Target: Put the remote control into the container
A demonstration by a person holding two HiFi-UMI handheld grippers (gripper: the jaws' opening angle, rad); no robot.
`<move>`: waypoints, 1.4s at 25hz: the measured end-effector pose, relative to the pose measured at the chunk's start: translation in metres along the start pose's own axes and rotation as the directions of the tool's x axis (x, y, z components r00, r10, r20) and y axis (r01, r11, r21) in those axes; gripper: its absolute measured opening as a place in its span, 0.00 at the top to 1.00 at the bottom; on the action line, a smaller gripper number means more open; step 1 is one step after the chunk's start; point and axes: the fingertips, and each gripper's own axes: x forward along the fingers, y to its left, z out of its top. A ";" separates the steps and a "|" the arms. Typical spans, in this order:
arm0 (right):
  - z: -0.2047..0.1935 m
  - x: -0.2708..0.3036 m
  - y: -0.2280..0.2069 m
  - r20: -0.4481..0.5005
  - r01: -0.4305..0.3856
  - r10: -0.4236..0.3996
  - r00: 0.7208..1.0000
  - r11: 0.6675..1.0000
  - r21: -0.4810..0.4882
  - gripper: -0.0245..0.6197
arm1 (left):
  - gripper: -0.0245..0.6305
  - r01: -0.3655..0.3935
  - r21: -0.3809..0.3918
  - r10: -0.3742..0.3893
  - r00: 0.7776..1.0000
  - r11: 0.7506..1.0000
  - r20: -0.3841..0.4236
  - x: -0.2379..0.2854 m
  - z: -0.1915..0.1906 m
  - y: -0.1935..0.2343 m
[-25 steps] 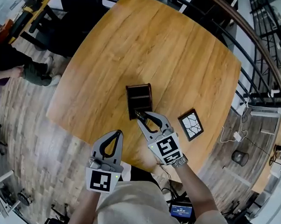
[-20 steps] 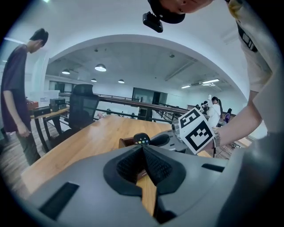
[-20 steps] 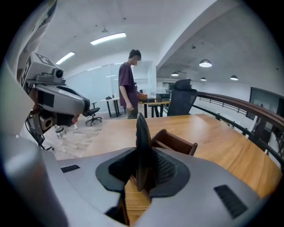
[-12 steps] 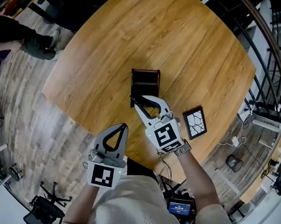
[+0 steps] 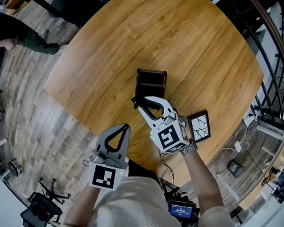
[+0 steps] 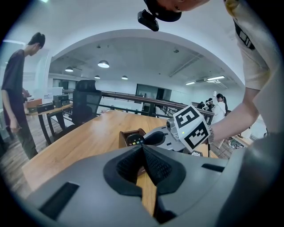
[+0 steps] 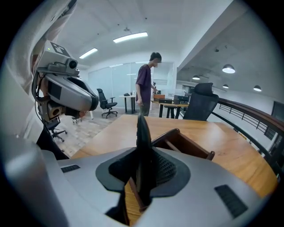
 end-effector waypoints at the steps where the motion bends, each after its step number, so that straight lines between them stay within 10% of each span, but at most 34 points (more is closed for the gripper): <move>1: -0.001 0.000 0.000 -0.004 0.001 -0.001 1.000 1.000 -0.002 0.80 | 0.94 0.000 -0.001 0.000 1.000 1.000 -0.002 0.001 -0.001 0.000; 10: -0.008 -0.001 0.000 -0.036 -0.002 0.000 0.999 0.998 -0.065 0.80 | 0.94 0.006 -0.002 -0.006 1.000 1.000 -0.003 0.009 0.001 -0.003; 27: 0.037 -0.042 -0.016 0.093 0.143 -0.154 0.984 0.983 0.112 0.80 | 0.94 0.056 0.031 -0.058 0.997 0.998 0.055 -0.001 0.020 -0.007; 35: 0.073 -0.107 -0.025 0.203 0.245 -0.400 0.894 0.814 0.526 0.93 | 0.94 0.145 -0.024 -0.141 0.983 0.989 0.117 -0.012 0.050 -0.003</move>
